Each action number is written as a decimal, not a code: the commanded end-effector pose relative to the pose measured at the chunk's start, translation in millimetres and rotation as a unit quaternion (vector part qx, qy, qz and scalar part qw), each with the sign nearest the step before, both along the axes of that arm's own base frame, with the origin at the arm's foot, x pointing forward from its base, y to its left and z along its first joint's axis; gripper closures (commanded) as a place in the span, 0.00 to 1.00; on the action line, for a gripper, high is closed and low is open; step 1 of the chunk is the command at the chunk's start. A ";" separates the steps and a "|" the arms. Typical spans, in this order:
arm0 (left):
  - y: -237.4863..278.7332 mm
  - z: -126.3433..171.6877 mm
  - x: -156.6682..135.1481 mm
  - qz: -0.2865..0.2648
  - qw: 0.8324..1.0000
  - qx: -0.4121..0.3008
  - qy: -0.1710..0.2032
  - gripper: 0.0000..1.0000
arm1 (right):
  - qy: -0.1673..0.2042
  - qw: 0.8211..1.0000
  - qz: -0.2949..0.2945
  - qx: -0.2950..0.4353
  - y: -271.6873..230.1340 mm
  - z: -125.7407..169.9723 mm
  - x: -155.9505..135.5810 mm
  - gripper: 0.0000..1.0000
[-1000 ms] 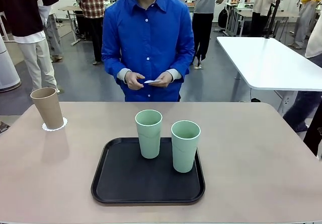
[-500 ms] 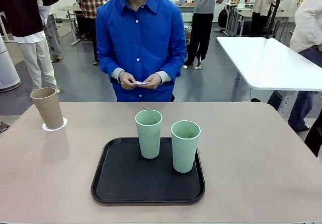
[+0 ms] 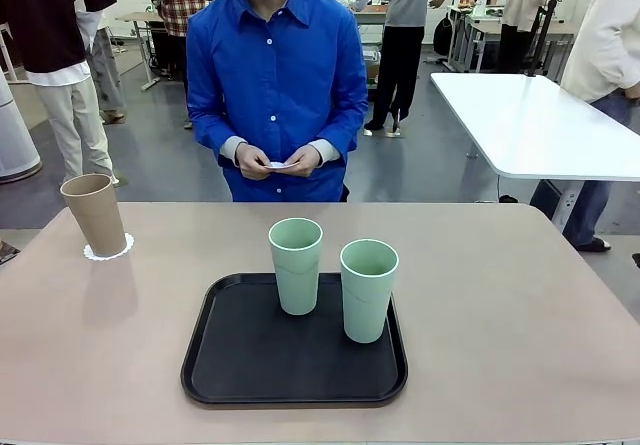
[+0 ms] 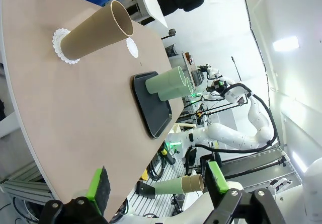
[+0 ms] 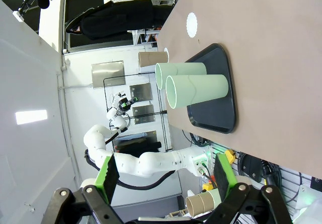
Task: Place coasters on the table and set cups on them.
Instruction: Take one Reusable plastic cup from the Flat Tray and place it on a coaster set by the human.
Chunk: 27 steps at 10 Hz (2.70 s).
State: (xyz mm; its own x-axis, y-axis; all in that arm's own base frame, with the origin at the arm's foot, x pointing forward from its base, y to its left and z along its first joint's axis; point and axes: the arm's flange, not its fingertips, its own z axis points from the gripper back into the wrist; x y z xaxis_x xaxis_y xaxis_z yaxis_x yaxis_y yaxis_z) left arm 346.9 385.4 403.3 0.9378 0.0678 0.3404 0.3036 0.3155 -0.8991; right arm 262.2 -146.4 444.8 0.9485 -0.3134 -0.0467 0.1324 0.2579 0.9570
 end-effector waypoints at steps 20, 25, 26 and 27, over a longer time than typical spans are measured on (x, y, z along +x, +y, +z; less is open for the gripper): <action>-415.1 96.4 -4.7 -0.211 0.885 0.358 -0.211 0.00 | -0.007 1.000 0.000 0.009 1.0 0.9 0.4 0.00; -411.7 97.1 -2.3 -0.210 0.884 0.356 -0.220 0.00 | -0.007 1.000 0.000 0.009 1.0 0.9 0.4 0.00; -433.1 85.5 9.3 -0.197 0.864 0.384 -0.261 0.00 | -0.007 1.000 0.000 0.009 1.0 0.9 0.4 0.00; -457.4 76.4 22.6 -0.219 0.841 0.404 -0.285 0.00 | -0.007 1.000 0.000 0.009 1.0 0.9 0.4 0.00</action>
